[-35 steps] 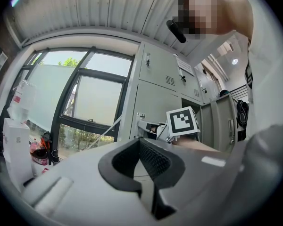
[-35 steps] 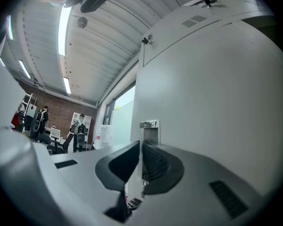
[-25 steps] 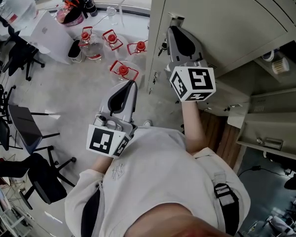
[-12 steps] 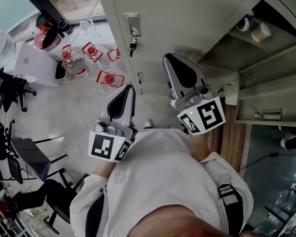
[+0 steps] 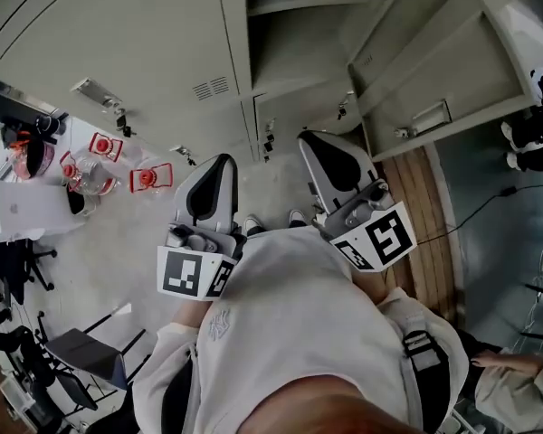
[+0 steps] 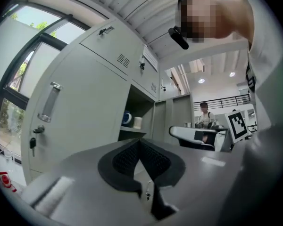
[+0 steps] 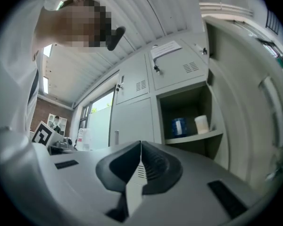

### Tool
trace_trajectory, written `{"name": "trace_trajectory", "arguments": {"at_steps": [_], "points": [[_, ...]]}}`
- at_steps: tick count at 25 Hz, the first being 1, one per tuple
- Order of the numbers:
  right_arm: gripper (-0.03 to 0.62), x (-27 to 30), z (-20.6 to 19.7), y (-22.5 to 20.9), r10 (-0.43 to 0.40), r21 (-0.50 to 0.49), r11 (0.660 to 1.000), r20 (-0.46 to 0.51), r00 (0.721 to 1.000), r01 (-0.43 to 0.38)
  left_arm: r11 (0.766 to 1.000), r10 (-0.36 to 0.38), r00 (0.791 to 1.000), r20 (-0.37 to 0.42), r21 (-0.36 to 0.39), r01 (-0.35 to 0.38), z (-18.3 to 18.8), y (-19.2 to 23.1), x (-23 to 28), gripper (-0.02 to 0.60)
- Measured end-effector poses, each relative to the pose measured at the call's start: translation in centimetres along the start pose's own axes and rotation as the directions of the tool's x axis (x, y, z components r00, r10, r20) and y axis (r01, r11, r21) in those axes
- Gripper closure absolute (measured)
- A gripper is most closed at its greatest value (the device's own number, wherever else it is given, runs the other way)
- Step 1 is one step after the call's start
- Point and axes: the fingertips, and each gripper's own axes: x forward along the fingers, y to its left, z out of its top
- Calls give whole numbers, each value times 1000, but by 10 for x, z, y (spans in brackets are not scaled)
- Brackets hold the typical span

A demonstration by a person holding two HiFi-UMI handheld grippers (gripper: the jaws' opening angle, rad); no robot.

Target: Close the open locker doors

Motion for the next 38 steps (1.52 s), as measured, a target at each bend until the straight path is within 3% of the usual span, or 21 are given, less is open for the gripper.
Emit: {"name": "trace_trajectory", "arguments": {"at_steps": [8, 16, 20, 26, 38], "points": [[581, -93, 24, -69, -97, -50, 994, 15, 995, 97, 992, -123, 992, -4, -10, 123, -14, -100, 52, 580], [580, -157, 42, -117, -45, -32, 998, 81, 996, 48, 991, -131, 991, -1, -4, 131, -31, -160, 82, 580], [580, -174, 51, -143, 7, -37, 999, 104, 995, -3, 997, -83, 997, 2, 2, 83, -32, -170, 82, 580], [579, -167, 43, -167, 83, -30, 996, 63, 995, -81, 1000, -9, 1000, 15, 26, 8, -30, -167, 74, 580], [577, -142, 32, -162, 202, 27, 979, 58, 978, -203, 997, 66, 998, 18, 40, -67, -29, -152, 66, 580]]}}
